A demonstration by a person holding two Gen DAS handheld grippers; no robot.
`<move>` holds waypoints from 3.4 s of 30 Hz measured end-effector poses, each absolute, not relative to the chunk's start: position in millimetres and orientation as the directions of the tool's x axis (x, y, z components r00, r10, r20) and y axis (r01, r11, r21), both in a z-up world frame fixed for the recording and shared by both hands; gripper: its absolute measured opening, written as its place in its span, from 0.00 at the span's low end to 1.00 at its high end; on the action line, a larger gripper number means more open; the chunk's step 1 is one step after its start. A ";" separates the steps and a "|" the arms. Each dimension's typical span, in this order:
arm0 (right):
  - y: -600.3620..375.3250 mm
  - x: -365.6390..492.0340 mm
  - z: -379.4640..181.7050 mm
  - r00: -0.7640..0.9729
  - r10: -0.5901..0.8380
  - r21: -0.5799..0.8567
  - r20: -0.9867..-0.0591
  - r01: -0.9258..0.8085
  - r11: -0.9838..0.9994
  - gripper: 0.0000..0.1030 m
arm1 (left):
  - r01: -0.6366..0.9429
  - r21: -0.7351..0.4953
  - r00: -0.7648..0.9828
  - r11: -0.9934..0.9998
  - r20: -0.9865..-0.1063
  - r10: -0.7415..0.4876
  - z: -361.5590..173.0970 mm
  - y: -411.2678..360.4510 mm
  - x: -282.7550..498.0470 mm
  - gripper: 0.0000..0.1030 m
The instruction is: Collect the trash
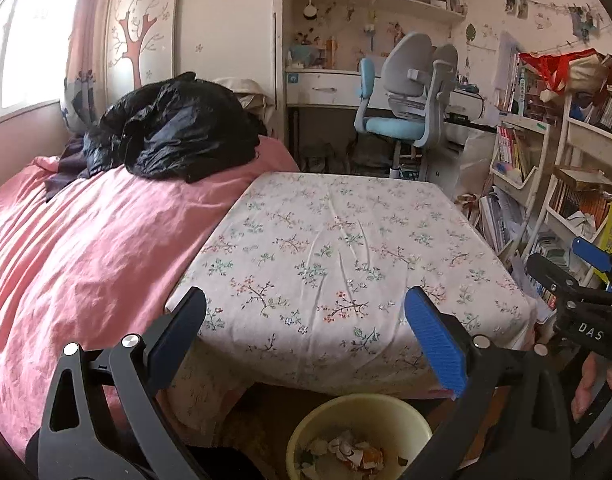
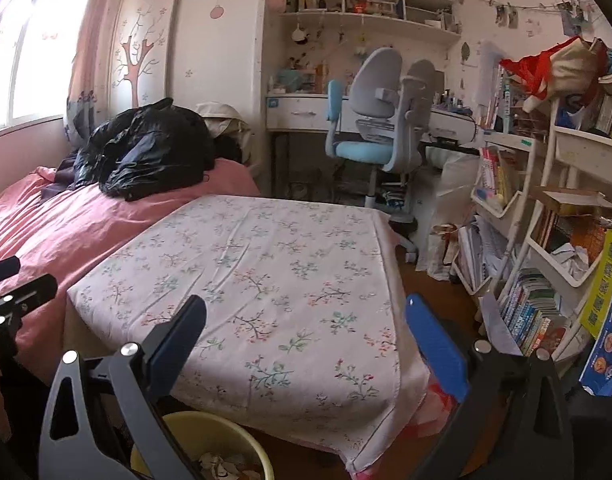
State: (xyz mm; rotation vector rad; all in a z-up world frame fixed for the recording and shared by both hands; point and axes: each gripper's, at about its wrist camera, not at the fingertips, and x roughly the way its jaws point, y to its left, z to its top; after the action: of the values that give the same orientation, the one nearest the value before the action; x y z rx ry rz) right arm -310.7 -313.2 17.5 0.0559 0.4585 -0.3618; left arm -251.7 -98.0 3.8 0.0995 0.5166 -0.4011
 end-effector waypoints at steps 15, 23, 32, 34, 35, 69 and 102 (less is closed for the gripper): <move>-310.4 -310.4 13.5 0.826 -0.350 -0.067 -0.441 0.359 0.931 0.93 | 0.369 0.005 0.820 0.929 -0.471 -0.324 6.0 -92.6 -255.8 0.93; -308.5 -307.1 9.8 0.815 -0.359 -0.092 -0.455 0.358 0.929 0.93 | 0.367 0.009 0.823 0.930 -0.470 -0.319 6.4 -92.8 -256.9 0.93; -310.7 -306.3 9.3 0.808 -0.363 -0.097 -0.464 0.361 0.928 0.93 | 0.356 0.024 0.832 0.934 -0.465 -0.304 5.1 -92.7 -259.2 0.93; -310.8 -306.3 9.4 0.809 -0.362 -0.097 -0.463 0.360 0.928 0.93 | 0.354 0.026 0.833 0.935 -0.464 -0.303 5.1 -92.5 -259.3 0.93; -310.9 -306.3 9.3 0.809 -0.362 -0.096 -0.464 0.360 0.928 0.93 | 0.354 0.026 0.833 0.935 -0.464 -0.302 5.1 -92.7 -259.3 0.93; -309.6 -303.1 4.8 0.807 -0.361 -0.116 -0.468 0.349 0.930 0.93 | 0.352 0.037 0.833 0.935 -0.468 -0.295 4.8 -96.5 -259.1 0.93; -309.9 -303.4 4.4 0.805 -0.363 -0.119 -0.469 0.349 0.929 0.93 | 0.352 0.042 0.834 0.935 -0.468 -0.293 5.0 -95.8 -258.1 0.93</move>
State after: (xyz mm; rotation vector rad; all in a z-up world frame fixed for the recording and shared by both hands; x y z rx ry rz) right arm -303.4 -309.9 4.4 -0.0279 0.5073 -0.3811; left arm -258.1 -95.8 5.0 0.1280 0.4741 -0.3429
